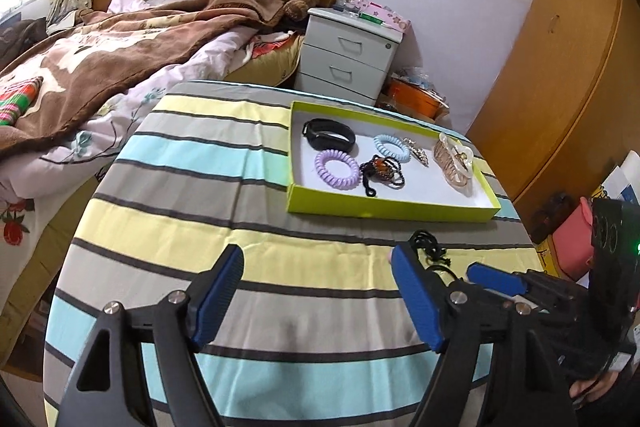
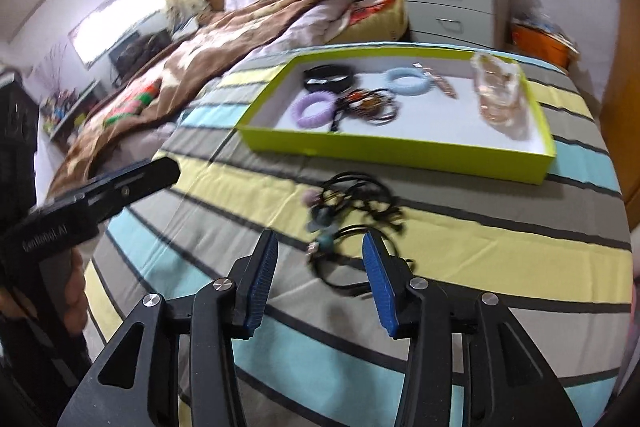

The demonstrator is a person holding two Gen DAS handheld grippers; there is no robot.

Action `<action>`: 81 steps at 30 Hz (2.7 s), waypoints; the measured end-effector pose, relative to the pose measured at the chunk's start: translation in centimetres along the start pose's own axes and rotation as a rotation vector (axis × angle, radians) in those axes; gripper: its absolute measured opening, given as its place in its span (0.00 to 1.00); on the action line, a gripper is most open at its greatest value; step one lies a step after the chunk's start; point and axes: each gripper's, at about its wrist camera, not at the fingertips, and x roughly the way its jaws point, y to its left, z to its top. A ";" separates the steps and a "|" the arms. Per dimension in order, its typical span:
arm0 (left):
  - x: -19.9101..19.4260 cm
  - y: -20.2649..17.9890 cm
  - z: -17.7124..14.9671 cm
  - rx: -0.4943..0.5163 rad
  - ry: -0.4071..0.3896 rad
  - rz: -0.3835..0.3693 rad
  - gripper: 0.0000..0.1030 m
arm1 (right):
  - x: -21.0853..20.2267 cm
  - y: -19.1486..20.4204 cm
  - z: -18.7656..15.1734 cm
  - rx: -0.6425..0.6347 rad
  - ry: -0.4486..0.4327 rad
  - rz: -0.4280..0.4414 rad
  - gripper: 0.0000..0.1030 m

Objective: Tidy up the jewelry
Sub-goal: 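Move the right gripper to the pile and close it on the black hair tie with teal bead, then close the left gripper on the black hair tie with pink bead while the right gripper holds its tie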

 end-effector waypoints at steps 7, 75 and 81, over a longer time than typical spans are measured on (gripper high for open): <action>-0.4 1.3 -0.5 -0.028 0.001 0.004 0.76 | 1.6 1.4 -0.5 -0.059 0.026 -0.068 0.44; 9.5 -9.2 -0.8 0.257 0.162 -0.040 0.64 | -5.0 -3.9 -3.8 0.064 -0.117 -0.175 0.10; 9.6 -10.0 -0.9 0.306 0.153 0.025 0.33 | -4.9 -4.0 -3.8 0.067 -0.117 -0.172 0.10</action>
